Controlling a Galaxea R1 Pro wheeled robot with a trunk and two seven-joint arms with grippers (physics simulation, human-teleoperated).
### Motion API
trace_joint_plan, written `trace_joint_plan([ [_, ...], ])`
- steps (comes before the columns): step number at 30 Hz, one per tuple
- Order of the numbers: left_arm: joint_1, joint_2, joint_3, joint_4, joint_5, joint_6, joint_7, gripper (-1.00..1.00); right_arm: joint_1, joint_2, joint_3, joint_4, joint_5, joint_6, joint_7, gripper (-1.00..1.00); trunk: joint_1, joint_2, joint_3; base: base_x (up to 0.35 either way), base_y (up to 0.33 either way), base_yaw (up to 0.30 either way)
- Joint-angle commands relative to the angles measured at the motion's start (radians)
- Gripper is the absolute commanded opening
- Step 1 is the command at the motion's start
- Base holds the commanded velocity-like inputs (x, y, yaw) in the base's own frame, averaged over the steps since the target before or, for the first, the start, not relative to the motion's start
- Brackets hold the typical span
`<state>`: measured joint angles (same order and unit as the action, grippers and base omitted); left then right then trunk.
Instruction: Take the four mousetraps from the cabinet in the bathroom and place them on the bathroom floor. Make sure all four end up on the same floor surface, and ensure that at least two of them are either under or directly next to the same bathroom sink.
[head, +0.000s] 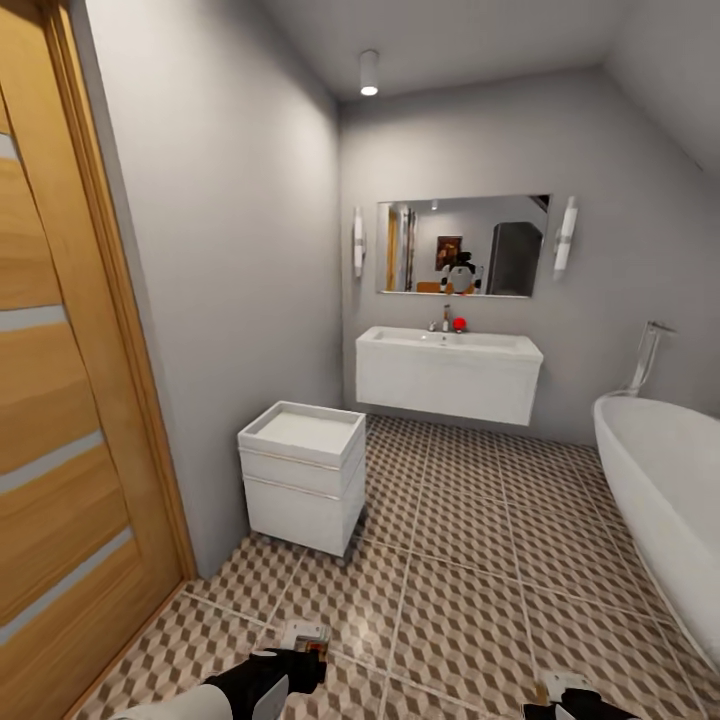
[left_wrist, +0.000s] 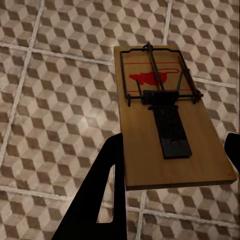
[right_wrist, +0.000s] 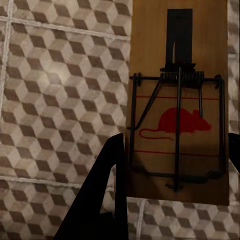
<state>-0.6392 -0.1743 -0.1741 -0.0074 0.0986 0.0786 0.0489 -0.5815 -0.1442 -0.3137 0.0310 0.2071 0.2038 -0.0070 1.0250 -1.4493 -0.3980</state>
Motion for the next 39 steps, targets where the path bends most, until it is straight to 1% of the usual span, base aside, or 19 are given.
trace_joint_plan([
  [1,-0.001,0.0,-0.008,-0.001,0.009,0.004,0.005,-1.0,-0.001,-0.001,-0.008,0.002,0.009,0.001,-0.001,-1.0,0.0,-0.001,-0.001,0.0,0.0,-0.299],
  [12,0.001,0.0,-0.008,-0.001,0.007,0.004,0.005,-1.0,-0.001,-0.002,-0.008,0.002,0.009,0.002,0.0,-1.0,0.0,-0.001,-0.001,0.0,0.0,-0.299],
  [21,0.014,0.0,-0.01,-0.007,0.006,0.002,0.005,-1.0,-0.001,-0.001,-0.008,0.001,0.009,0.001,-0.003,-1.0,0.0,-0.001,-0.001,0.0,0.0,-0.27],
  [24,0.015,0.0,-0.01,-0.009,0.006,0.002,0.006,-1.0,-0.001,0.0,-0.007,0.001,0.013,0.001,-0.009,-1.0,0.0,-0.001,-0.001,0.0,0.0,-0.064],
  [27,0.015,0.0,-0.01,-0.009,0.006,0.001,0.006,-1.0,-0.001,0.007,-0.004,0.001,0.017,0.002,-0.012,-1.0,0.0,-0.001,-0.001,0.0,0.0,0.011],
  [34,0.015,0.0,-0.01,-0.009,0.006,0.001,0.006,-1.0,-0.001,0.006,-0.004,0.001,0.017,0.0,-0.013,-1.0,0.0,-0.001,-0.001,0.0,0.0,0.197],
  [39,0.015,0.0,-0.01,-0.01,0.006,-0.001,0.007,-1.0,-0.001,0.006,-0.003,0.001,0.017,0.001,-0.004,-1.0,0.0,-0.001,-0.001,0.044,0.0,0.076],
])
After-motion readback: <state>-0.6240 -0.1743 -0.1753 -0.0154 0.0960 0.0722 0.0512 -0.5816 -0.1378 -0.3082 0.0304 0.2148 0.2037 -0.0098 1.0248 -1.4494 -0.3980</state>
